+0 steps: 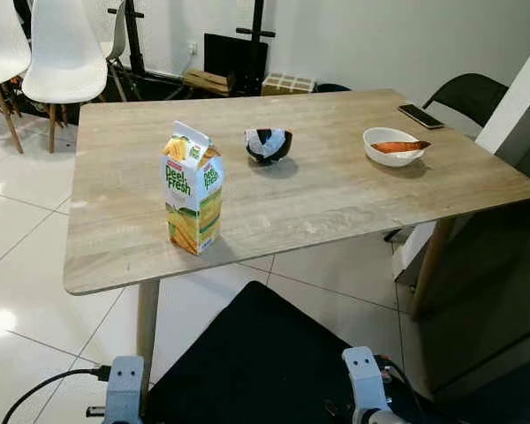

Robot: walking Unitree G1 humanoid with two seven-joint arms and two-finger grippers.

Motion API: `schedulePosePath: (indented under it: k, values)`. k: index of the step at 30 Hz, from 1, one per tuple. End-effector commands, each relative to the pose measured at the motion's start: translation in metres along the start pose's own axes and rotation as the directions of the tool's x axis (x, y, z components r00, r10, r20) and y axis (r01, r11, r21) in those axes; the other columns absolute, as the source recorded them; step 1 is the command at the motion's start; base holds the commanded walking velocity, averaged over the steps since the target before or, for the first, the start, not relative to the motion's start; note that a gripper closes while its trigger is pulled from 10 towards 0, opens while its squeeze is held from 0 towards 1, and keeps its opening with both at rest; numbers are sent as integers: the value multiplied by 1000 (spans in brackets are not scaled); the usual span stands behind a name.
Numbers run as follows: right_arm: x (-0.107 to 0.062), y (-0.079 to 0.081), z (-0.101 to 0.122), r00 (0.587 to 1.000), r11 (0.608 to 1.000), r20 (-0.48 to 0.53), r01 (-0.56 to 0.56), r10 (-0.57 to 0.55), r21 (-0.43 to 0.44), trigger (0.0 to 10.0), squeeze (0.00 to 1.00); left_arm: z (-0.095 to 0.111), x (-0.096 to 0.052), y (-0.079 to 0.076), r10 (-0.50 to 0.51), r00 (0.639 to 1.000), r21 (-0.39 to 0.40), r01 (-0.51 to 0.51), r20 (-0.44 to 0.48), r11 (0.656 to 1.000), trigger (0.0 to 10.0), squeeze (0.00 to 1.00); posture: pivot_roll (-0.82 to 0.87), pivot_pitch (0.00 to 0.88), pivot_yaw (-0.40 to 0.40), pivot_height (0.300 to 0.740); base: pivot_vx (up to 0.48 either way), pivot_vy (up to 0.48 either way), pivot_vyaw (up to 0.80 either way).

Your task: Restocking fridge

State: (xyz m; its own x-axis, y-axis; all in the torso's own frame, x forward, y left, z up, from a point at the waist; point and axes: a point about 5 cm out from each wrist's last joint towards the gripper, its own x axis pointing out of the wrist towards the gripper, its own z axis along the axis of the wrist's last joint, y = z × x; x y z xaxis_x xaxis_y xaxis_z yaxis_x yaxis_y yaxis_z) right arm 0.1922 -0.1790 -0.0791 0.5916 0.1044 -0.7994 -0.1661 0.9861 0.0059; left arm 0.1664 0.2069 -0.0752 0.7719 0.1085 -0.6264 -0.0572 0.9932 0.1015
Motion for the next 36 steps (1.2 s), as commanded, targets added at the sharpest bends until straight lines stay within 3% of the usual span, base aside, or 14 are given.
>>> schedulePosePath:
  k: [1, 14, 24, 27, 36]
  values:
    - [1, 1, 3, 1000, 1000, 9, 1, -1, 1, 10000, 0, -3, -2, -5, -11, 1000, 1, 11, -5, 1000, 10000, 0, 2, 33, -100, 740, 0, 0, 0]
    - [3, 6, 9, 1000, 1000, 19, -15, 16, -8, 10000, 0, -4, -2, -7, -12, 1000, -3, 12, -17, 1000, 10000, 0, 3, 29, -104, 740, 0, 0, 0]
    - [1, -2, 5, 1000, 999, 1, -1, 1, -32, 10000, 0, -9, -2, -10, -13, 998, -11, 12, -56, 1000, 10000, 0, -16, 30, -104, 740, 0, 0, 0]
    - [1, -4, 7, 1000, 1000, 17, 10, -10, 1, 10000, 0, -11, -3, -13, -37, 997, 4, 37, -64, 999, 10000, 0, -18, 34, -101, 740, 0, 0, 0]
    - [1, 0, 3, 1000, 1000, -1, -2, 2, -15, 10000, 0, -9, -2, -10, -13, 998, -11, 12, -60, 1000, 10000, 0, -8, 28, -117, 740, 0, 0, 0]
